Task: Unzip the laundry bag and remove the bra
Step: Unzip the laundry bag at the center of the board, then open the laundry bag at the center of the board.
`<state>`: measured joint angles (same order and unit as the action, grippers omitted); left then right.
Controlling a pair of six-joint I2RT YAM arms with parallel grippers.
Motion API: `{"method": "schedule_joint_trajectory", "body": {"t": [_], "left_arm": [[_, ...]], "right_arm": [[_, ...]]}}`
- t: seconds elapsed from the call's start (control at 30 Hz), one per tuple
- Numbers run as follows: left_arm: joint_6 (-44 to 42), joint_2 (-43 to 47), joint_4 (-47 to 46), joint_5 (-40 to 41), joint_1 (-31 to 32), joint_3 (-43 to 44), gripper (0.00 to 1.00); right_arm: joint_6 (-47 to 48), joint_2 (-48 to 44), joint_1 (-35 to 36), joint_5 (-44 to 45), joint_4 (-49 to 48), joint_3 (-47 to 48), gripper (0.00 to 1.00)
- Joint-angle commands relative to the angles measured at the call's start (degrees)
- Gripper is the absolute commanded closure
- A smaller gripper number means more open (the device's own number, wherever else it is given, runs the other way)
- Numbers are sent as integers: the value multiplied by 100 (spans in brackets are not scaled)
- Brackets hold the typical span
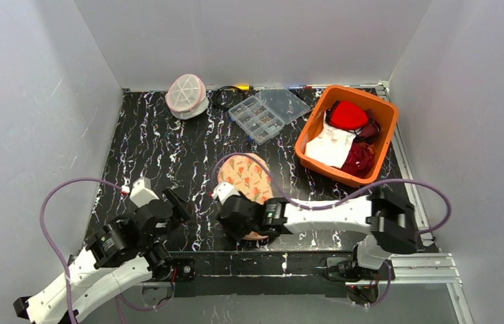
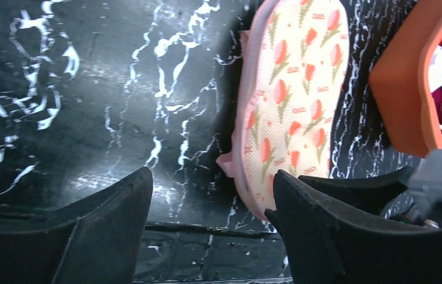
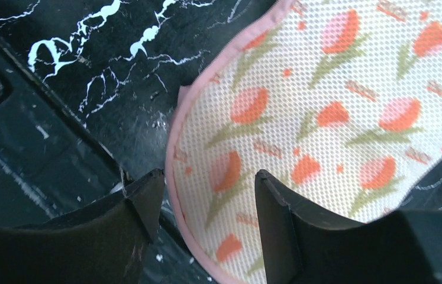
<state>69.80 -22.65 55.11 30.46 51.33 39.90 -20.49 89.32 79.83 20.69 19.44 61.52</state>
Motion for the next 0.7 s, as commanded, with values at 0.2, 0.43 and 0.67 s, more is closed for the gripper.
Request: {"method": "schedule_joint_trajectory", "body": {"t": [0.2, 0.43, 0.67], "left_arm": [[261, 481, 1142, 470, -2, -81, 27], [290, 463, 1133, 454, -5, -129, 27], [273, 423, 947, 307, 0, -247, 27]], "right_arm": [[-16, 1321, 291, 640, 470, 1182, 44], [-135, 1316, 367, 796, 533, 1161, 69], [-290, 654, 450, 996, 410, 898, 99]]}}
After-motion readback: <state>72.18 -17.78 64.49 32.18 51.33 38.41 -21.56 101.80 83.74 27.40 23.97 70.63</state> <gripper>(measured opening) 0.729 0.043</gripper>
